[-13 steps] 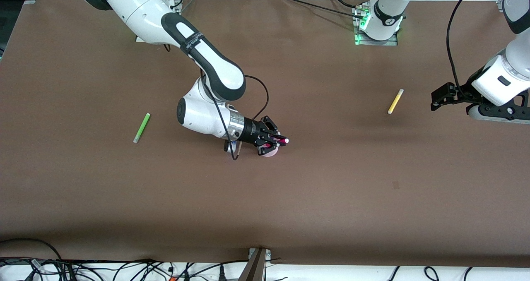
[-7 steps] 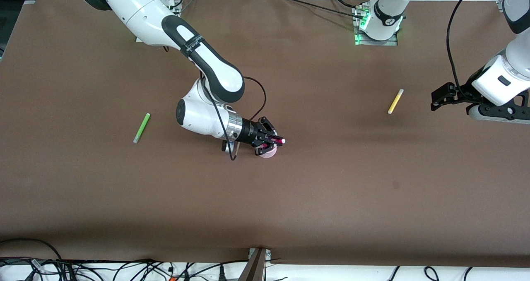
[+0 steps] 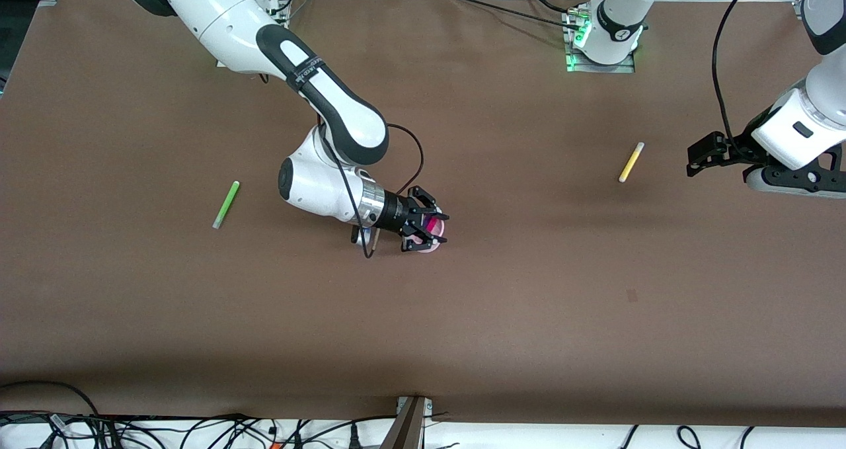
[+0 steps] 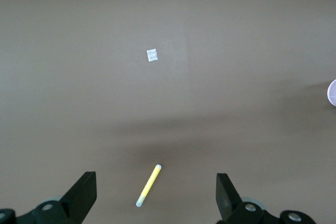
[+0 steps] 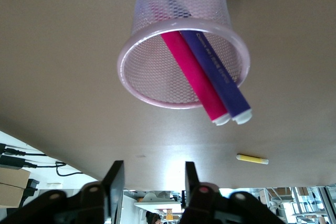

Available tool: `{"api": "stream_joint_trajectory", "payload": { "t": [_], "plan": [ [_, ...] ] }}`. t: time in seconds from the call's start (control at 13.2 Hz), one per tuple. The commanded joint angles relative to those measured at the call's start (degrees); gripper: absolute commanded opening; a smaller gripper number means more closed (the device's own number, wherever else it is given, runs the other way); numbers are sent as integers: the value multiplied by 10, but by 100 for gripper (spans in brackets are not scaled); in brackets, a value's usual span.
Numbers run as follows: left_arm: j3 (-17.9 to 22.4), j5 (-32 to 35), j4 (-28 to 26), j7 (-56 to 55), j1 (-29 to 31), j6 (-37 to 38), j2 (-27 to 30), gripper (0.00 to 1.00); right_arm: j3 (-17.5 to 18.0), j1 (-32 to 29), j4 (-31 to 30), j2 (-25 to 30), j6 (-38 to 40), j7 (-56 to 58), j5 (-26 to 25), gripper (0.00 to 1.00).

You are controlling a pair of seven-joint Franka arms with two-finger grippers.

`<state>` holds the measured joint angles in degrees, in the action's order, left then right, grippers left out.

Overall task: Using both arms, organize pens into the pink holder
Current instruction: 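Lower the pink marker into the pink cup with the right gripper, then open the right gripper and draw it back from the cup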

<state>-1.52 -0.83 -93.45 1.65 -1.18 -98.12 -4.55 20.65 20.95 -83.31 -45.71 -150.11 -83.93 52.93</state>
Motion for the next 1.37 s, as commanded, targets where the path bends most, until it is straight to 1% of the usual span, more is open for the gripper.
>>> {"api": "stream_joint_trajectory", "payload": {
  "t": [0.0,0.15,0.23,0.3,0.46,0.61,0.83,0.99,1.06,1.14,1.21,1.29],
  "plan": [
    [5,-13,16,17,-3,15,-10,100,-10,-3,-19,36,0,-2,-27,99],
    [4,-13,16,17,-3,16,-10,100,-15,-3,-42,64,0,-2,-129,100],
    [4,-13,15,17,-3,16,-10,100,-31,-3,-57,81,0,-1,-161,100],
    [4,-13,15,17,-3,16,-11,100,-45,-3,-58,91,3,11,-175,100],
    [4,-13,15,17,-4,16,-11,100,-69,-3,-55,114,48,69,-199,100],
    [4,-13,16,16,-4,16,-13,100,-108,-3,-57,150,109,132,-202,100],
    [4,-13,15,16,-4,16,-13,100,-186,-3,-59,226,258,301,-201,100],
    [4,-13,15,16,-4,16,-14,100,-243,-3,-60,275,364,390,-202,100],
    [4,-13,15,16,-4,16,-14,100,-278,-3,-60,290,426,423,-205,100],
    [4,-13,15,16,-4,16,-14,100,-308,-2,-60,305,474,494,-225,100],
    [4,-13,15,16,-4,16,-14,100,-325,-2,-69,326,502,530,-239,100],
    [4,-13,14,16,-4,16,-14,100,-347,-2,-90,356,512,546,-249,100]
  ]
}}
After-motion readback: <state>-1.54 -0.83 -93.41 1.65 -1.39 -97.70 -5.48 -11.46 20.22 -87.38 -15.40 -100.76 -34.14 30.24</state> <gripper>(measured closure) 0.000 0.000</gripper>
